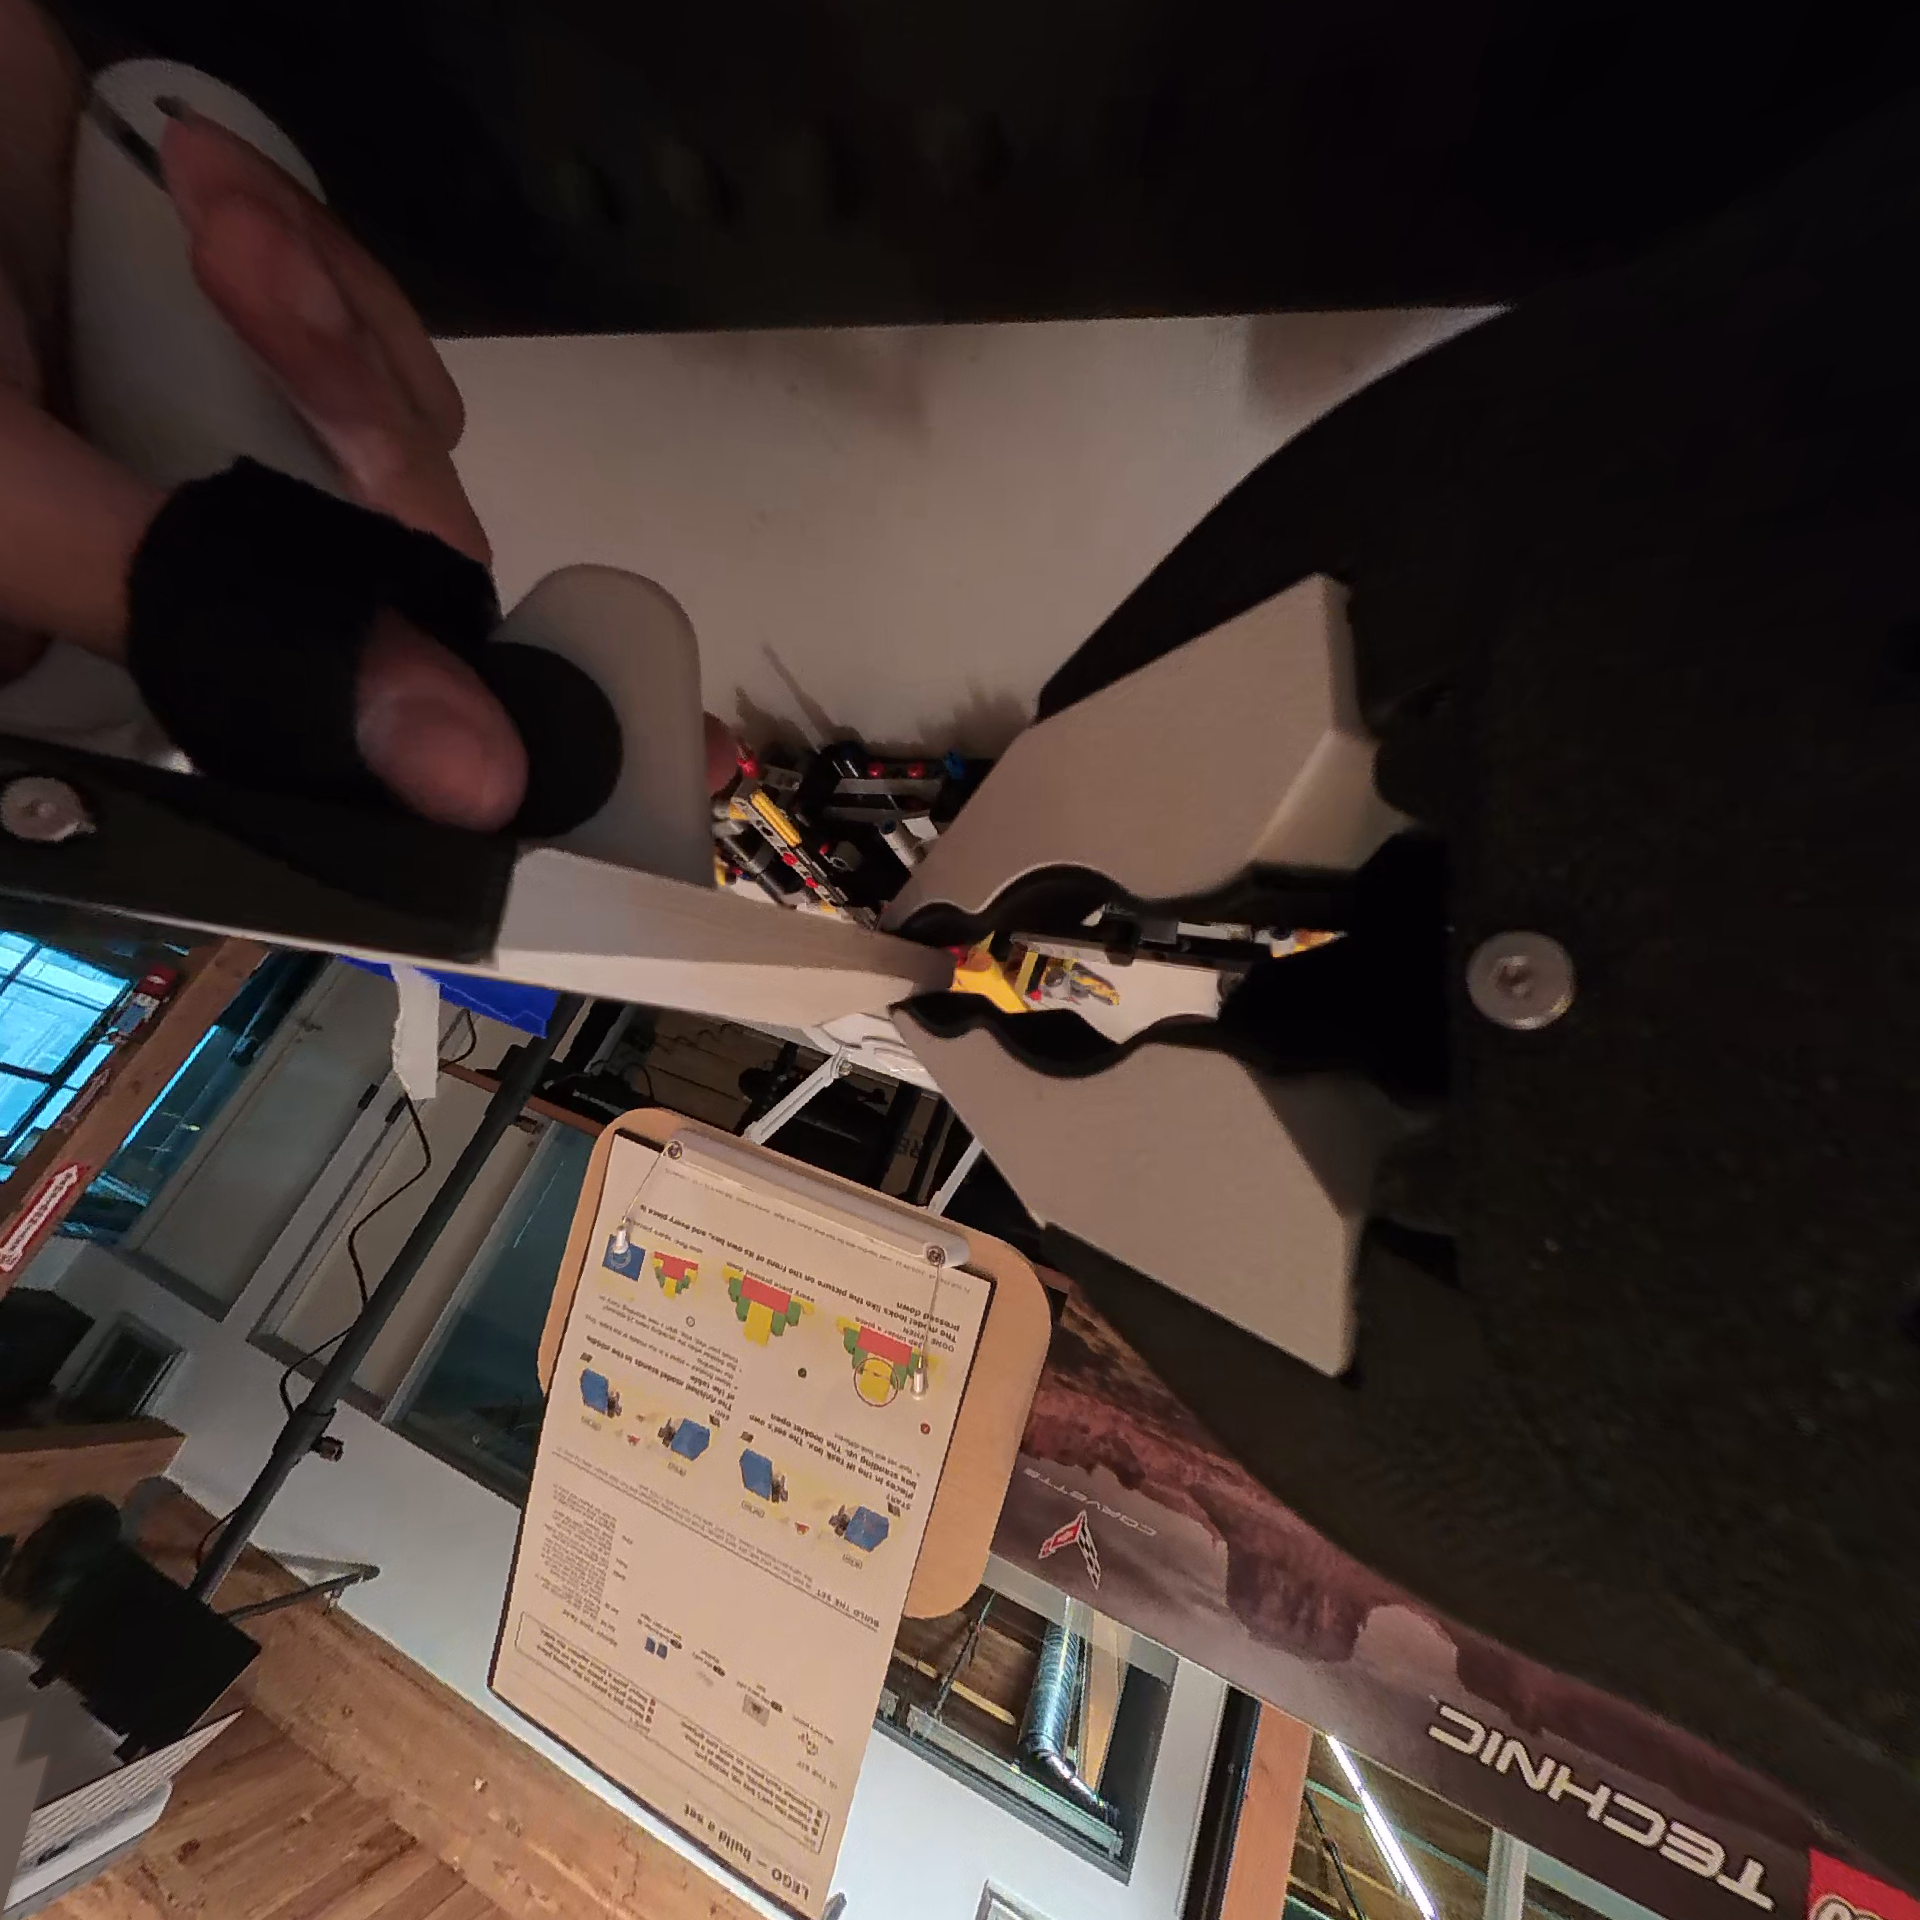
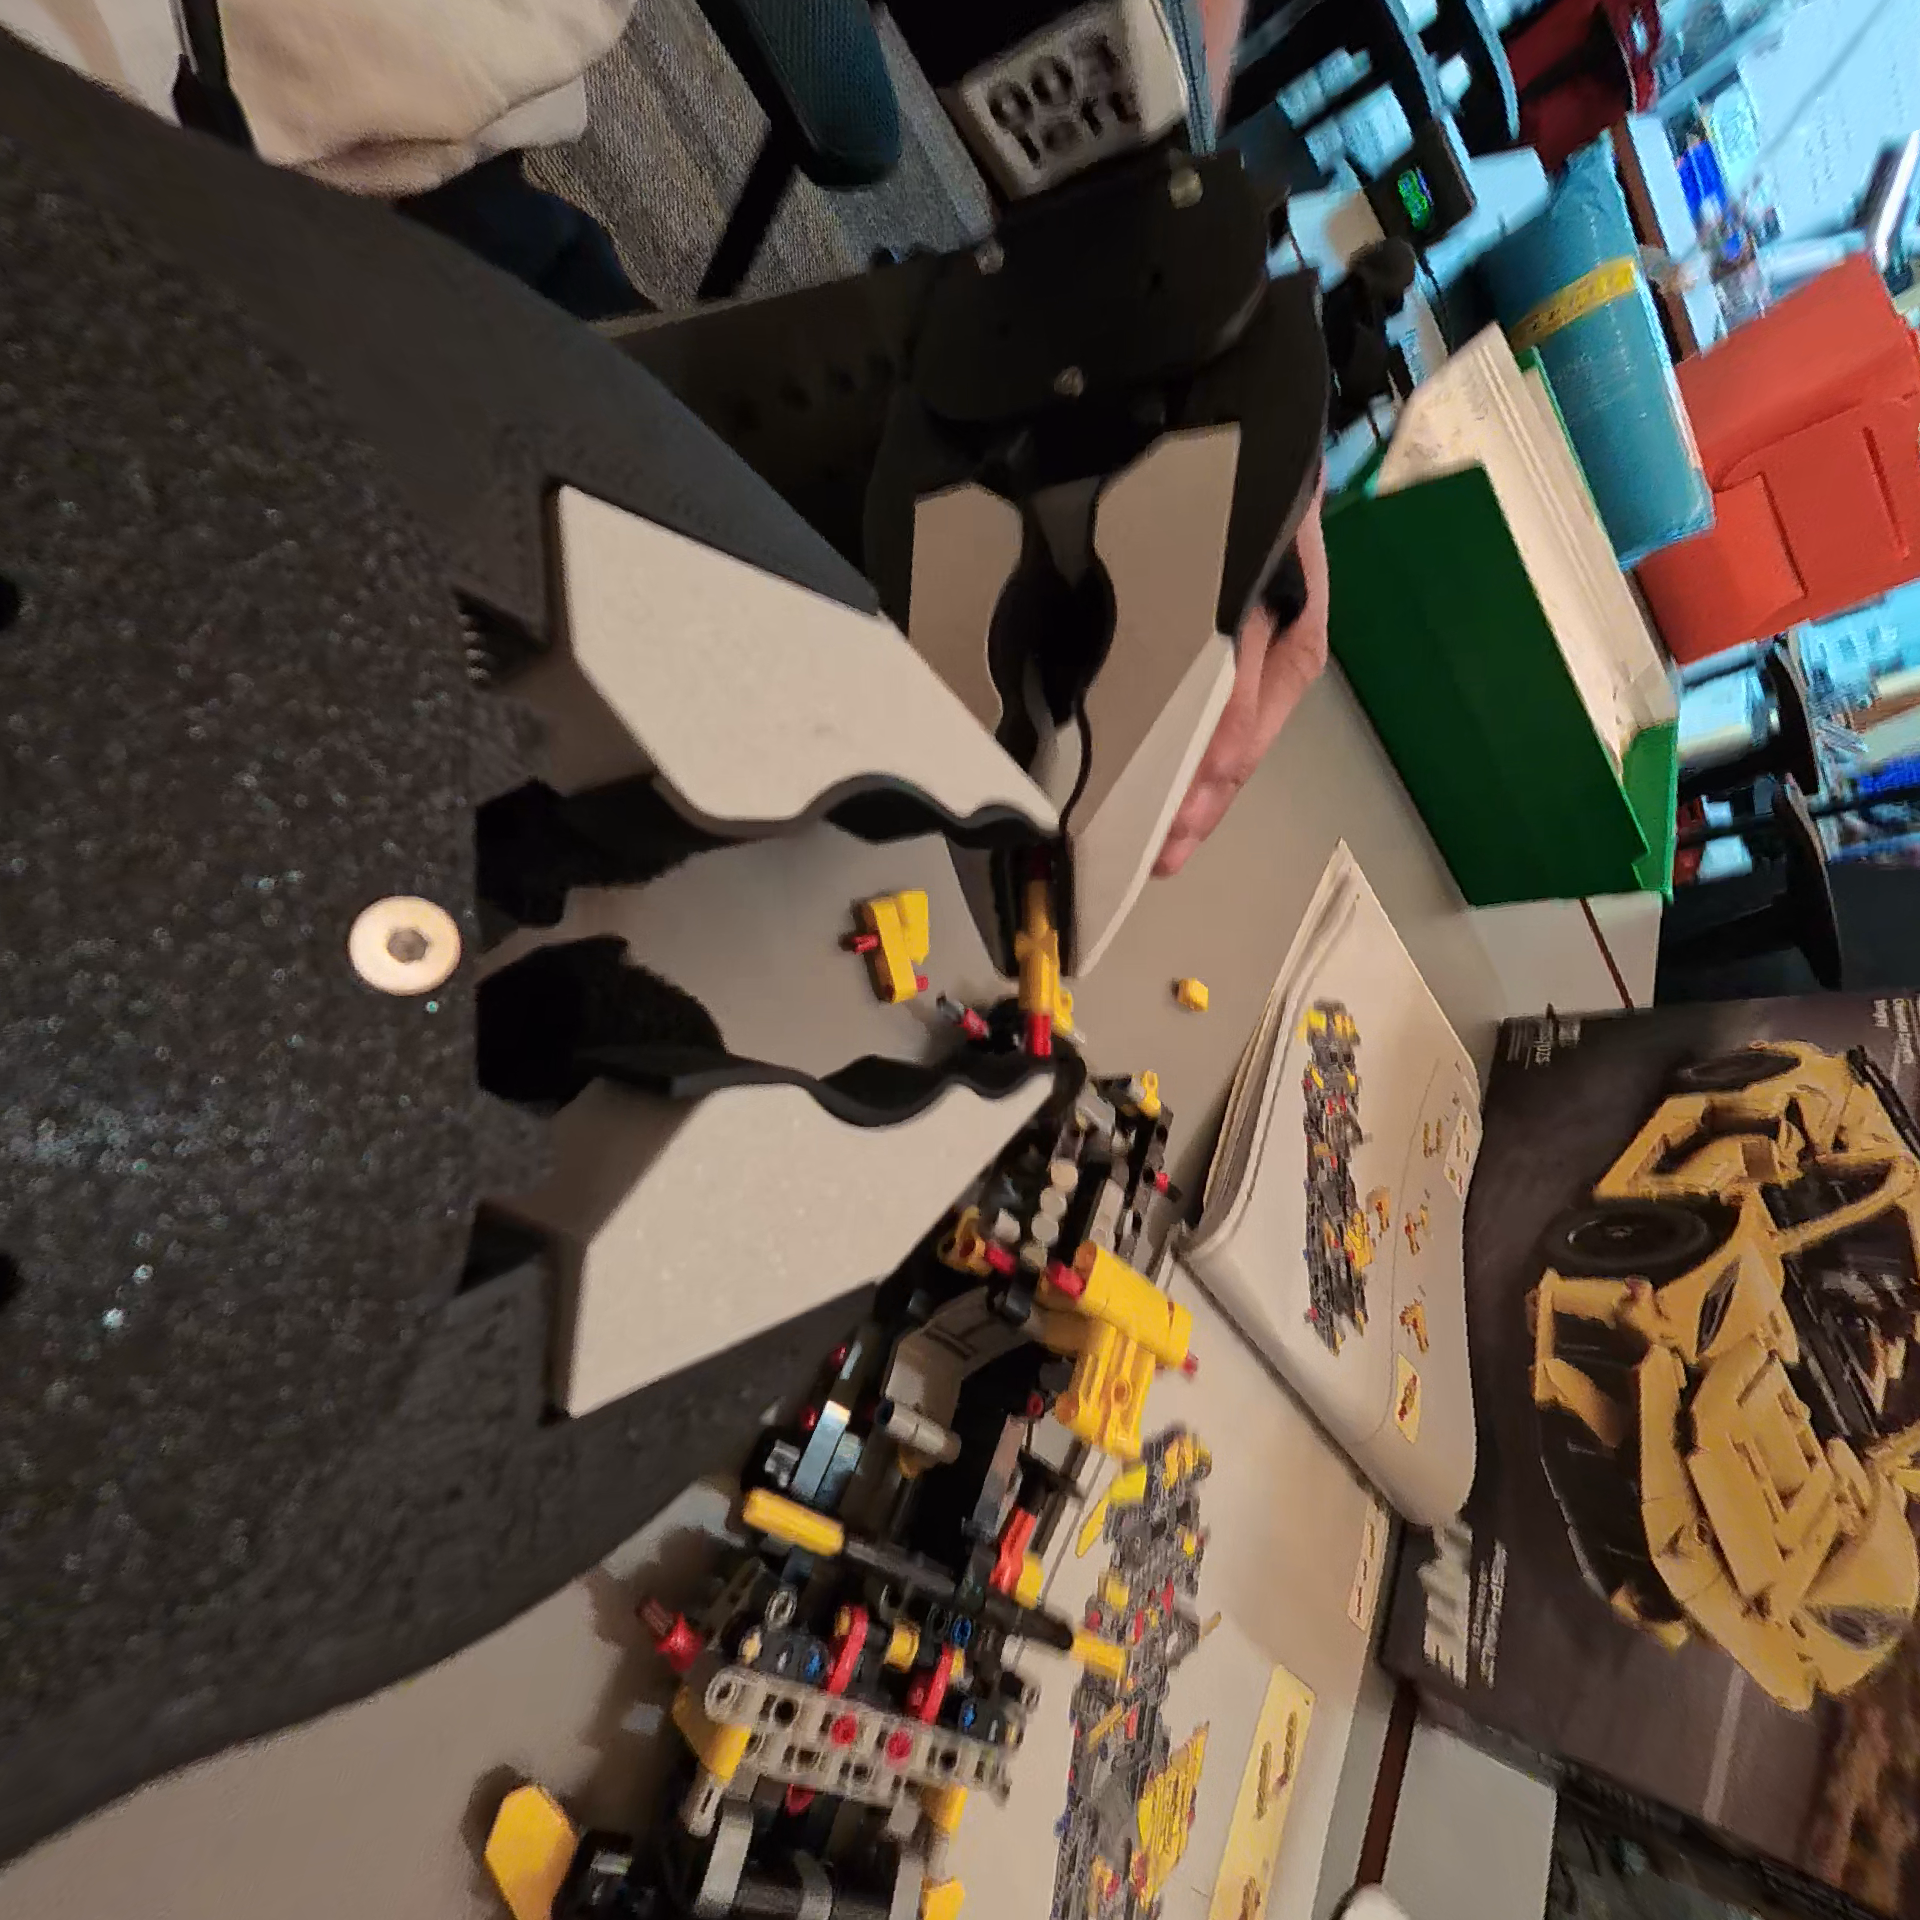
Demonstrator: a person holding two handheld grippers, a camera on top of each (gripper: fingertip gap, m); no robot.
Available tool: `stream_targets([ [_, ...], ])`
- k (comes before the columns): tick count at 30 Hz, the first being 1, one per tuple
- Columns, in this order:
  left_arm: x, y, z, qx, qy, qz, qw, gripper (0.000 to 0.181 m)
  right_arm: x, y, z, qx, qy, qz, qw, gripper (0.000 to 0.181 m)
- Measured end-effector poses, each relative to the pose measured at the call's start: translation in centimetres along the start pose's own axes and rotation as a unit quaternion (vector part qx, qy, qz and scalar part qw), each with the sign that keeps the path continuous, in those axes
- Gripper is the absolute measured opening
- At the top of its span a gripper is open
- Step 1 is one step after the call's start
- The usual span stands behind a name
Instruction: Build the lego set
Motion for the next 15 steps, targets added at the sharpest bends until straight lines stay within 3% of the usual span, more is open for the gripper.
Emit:
stream_targets([
  [10,0.2,-0.28,-0.27,-0.012,0.009,-0.011,1.0,0.007,0.02,-0.31,-0.3,0.02,-0.003,-0.011,1.0,0.038],
  [15,0.62,0.11,-0.58,-0.168,0.024,-0.064,0.983,0.008,-0.34,-0.86,0.47,0.076,-0.055,0.041,0.995,0.038],
])
Point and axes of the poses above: each gripper's, where its closed fingertips meet, x out along the fingers, z out of its top, y = z × x across the jaws, the point moved 1 cm from there along -x, back along the fingers, and after that the axes turned 15 degrees about z, right-handed, at the moved point
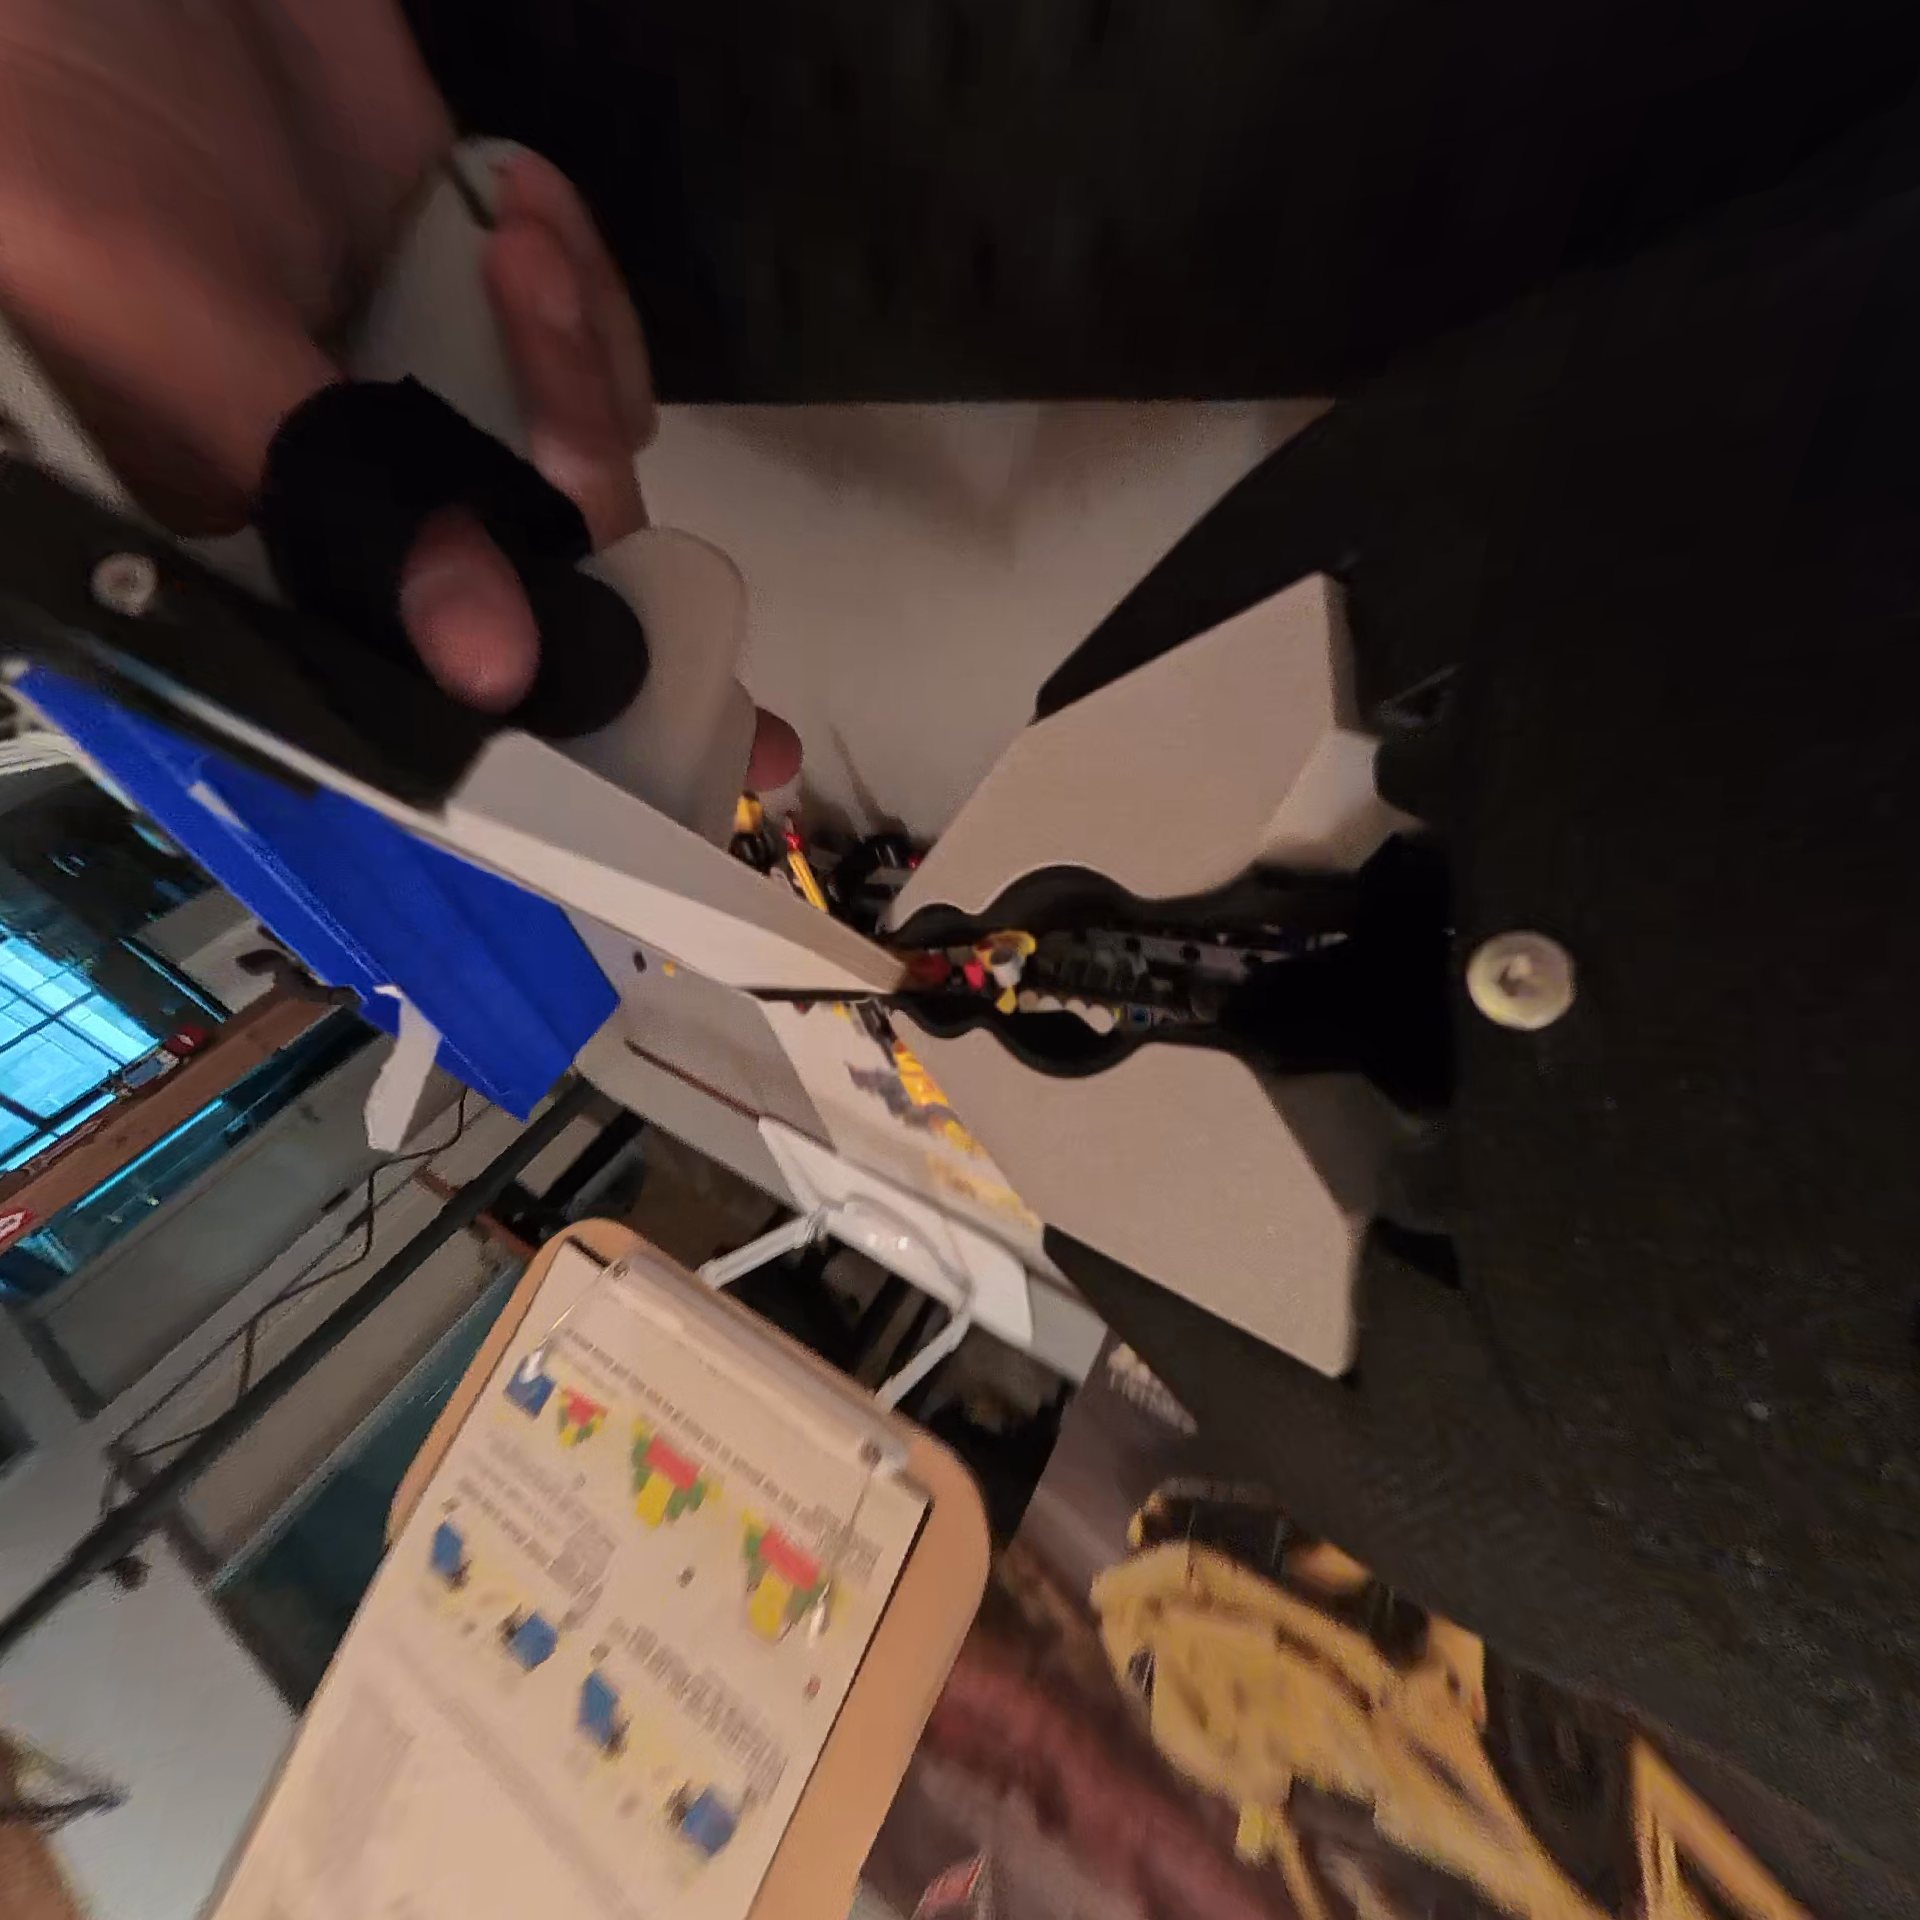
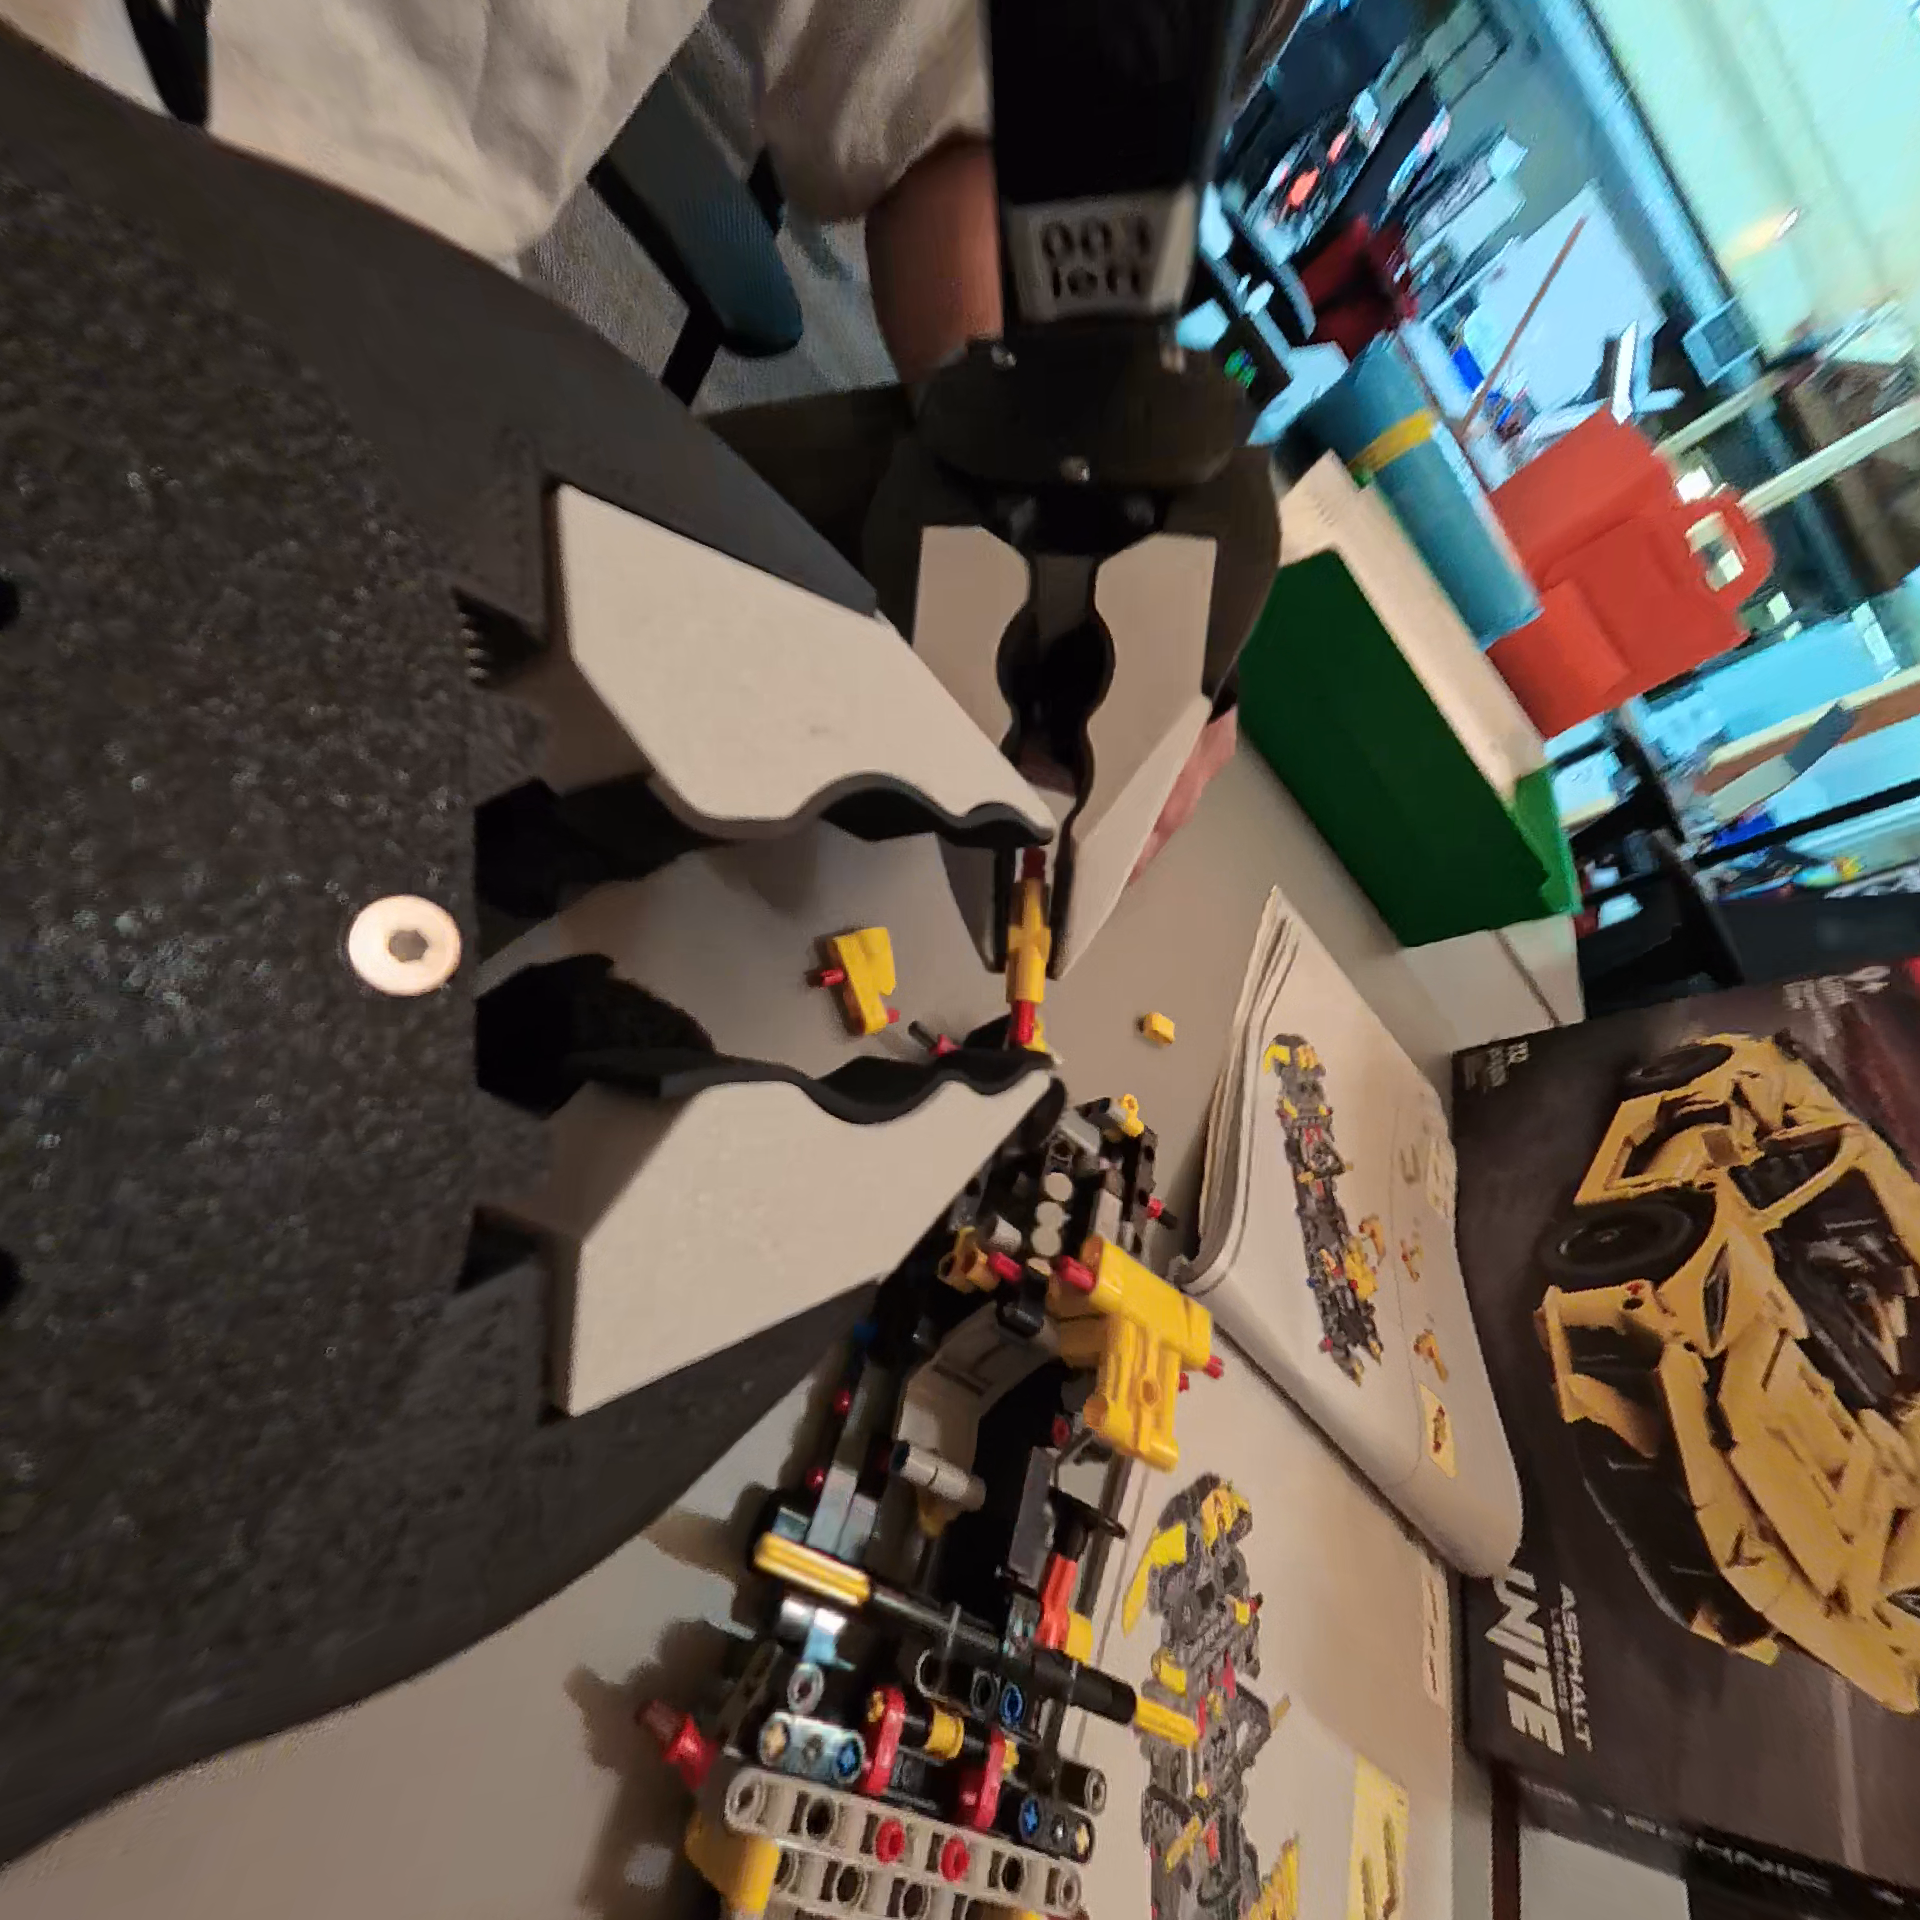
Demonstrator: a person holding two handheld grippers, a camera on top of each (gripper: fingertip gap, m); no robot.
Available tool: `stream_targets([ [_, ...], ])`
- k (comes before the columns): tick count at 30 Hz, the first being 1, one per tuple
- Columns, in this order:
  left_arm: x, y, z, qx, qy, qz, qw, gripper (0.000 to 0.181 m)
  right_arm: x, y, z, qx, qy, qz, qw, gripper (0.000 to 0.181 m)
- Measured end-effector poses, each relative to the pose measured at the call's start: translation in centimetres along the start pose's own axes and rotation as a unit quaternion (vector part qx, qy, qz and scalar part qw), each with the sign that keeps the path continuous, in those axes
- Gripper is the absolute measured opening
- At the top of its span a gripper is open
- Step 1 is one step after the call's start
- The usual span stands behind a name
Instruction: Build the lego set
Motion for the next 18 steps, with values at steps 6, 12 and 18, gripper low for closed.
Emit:
stream_targets([
  [6,-0.4,2.1,0.9,-0.325,-0.015,-0.127,0.937,0.007,-1.6,-0.3,2.2,-0.046,-0.035,0.097,0.994,0.038],
  [12,-0.6,4.4,1.0,-0.538,-0.022,-0.21,0.816,0.008,-1.0,0.3,2.9,-0.145,-0.055,0.1,0.983,0.041],
  [18,-0.2,5.9,-0.4,-0.541,-0.021,-0.161,0.825,0.007,-0.9,0.9,1.4,-0.21,-0.034,0.071,0.974,0.038],
])
Point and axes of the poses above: each gripper's, where its closed fingertips meet, x out along the fingers, z out of its top, y = z × x across the jaws, the point moved 1 cm from there along -x, back along the fingers, and after that the axes turned 15 degrees about z, right-handed, at the moved point
